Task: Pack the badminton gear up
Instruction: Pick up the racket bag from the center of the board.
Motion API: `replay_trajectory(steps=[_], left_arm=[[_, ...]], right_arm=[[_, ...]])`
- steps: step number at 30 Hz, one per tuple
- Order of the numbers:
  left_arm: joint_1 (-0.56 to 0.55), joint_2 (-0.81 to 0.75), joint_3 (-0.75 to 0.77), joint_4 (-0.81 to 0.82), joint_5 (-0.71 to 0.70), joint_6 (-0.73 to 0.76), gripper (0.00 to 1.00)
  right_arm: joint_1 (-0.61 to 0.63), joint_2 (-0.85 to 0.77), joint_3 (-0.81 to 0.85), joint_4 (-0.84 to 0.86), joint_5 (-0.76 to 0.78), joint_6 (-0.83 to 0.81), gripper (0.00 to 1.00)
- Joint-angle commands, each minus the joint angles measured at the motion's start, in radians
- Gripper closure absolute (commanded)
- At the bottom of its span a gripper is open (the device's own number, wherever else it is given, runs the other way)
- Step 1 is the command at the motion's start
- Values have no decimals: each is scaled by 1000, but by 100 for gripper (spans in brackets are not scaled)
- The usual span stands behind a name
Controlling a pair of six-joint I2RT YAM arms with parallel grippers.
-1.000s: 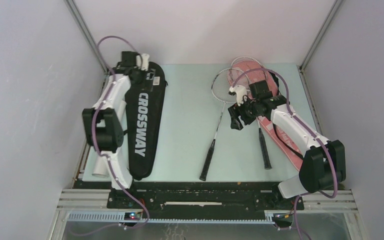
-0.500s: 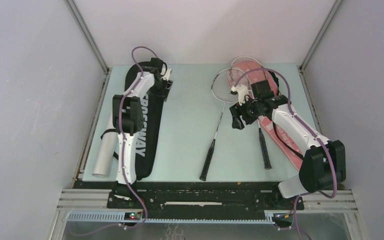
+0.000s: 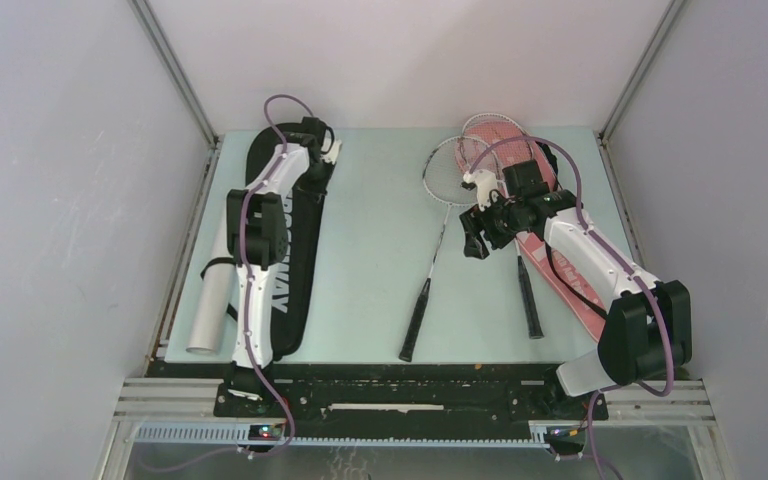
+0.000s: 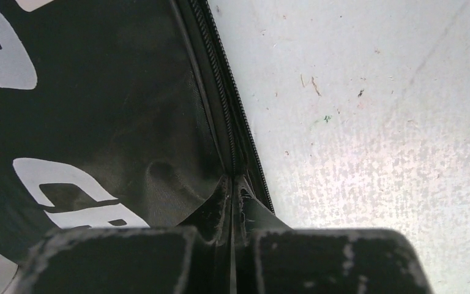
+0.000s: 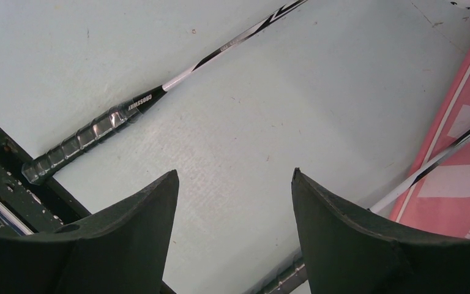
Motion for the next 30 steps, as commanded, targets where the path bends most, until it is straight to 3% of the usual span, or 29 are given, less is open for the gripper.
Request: replay_trajectory(steps=[1, 12, 20, 25, 30], left_arm=[[18, -17, 47, 2, 63, -4, 100], [12, -401, -190, 232, 429, -295, 100], [9, -580, -342, 342, 503, -519, 100], [-17, -729, -505, 461, 499, -660, 100], [-73, -782, -585, 519, 450, -703, 100]], right_arm=[[-1, -18, -3, 9, -13, -11, 24], [31, 14, 116, 94, -71, 75, 23], [96, 230, 361, 197, -163, 304, 22], [175, 433, 568, 254, -283, 537, 13], [202, 414, 557, 333, -280, 641, 12]])
